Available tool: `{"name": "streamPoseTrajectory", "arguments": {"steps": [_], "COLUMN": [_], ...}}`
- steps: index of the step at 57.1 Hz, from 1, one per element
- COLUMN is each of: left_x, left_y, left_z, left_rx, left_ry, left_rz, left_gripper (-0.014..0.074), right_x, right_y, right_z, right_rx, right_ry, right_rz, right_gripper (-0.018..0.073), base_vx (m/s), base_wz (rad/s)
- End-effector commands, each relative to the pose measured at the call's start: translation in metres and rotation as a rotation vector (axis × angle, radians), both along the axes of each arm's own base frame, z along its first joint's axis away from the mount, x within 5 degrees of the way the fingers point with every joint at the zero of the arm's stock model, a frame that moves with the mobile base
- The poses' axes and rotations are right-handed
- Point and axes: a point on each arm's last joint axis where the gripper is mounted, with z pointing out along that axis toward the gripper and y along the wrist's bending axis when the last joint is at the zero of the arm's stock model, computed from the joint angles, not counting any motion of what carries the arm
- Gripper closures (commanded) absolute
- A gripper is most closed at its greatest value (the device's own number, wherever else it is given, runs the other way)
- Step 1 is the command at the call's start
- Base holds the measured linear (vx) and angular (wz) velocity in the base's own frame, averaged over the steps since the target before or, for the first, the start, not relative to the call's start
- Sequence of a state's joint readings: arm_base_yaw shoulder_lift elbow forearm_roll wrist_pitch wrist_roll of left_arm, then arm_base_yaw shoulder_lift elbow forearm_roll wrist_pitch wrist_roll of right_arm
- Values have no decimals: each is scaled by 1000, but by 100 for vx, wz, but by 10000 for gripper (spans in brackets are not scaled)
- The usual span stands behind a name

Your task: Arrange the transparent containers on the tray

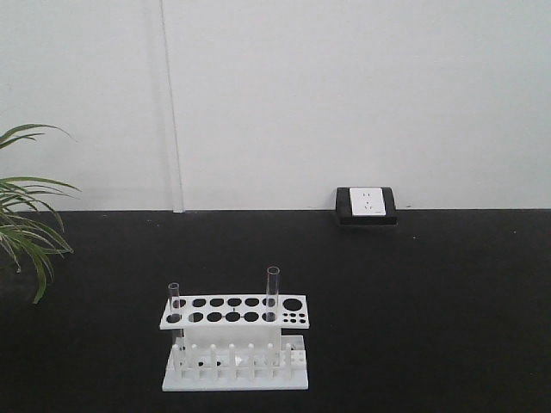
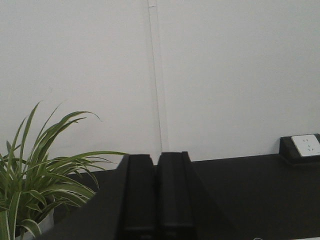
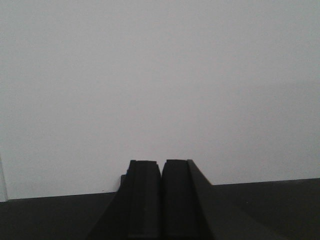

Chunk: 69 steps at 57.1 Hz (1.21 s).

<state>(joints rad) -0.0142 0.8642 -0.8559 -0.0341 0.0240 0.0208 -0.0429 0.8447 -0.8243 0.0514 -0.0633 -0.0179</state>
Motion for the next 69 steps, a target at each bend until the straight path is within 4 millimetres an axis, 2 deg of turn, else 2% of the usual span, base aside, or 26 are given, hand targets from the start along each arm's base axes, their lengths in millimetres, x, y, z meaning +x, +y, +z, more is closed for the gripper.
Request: {"name": "streamPoseTrajectory", "arguments": {"steps": [1, 7, 14, 28, 36, 46, 54, 62, 69], "left_x": [-3, -4, -3, -3, -3, -3, 0, 3, 4], "left_y": [-1, -1, -1, -1, -1, -1, -1, -4, -13], "left_z": [21, 21, 20, 16, 16, 20, 17, -5, -39], "left_rx": [-6, -6, -6, -5, -4, -11, -45, -50, -47], "left_ry": [-130, -131, -124, -80, -78, -125, -133, -134, -104], "left_rz": [-3, -3, -4, -5, -5, -4, -7, -24, -67], "left_gripper": [572, 526, 429, 126, 19, 6, 23, 51, 79], "right_x": [-5, -5, -4, -4, -5, -10, -5, 8, 12], "right_y": [-1, -1, -1, -1, -1, -1, 2, 21, 40], "right_z": [21, 21, 20, 19, 20, 27, 22, 3, -18], "right_rx": [-10, -13, -17, -18, -19, 26, 67, -28, -127], "right_ry": [-121, -120, -112, -98, -111, -185, -134, -39, -40], "right_rz": [-10, -10, -10, -10, -10, -3, 20, 111, 203], "right_gripper": [549, 501, 380, -17, -155, -162, -132, -88, -52], "base_vx": [0, 0, 0, 0, 0, 0, 0, 0, 0], "base_wz": [0, 0, 0, 0, 0, 0, 0, 0, 0]}}
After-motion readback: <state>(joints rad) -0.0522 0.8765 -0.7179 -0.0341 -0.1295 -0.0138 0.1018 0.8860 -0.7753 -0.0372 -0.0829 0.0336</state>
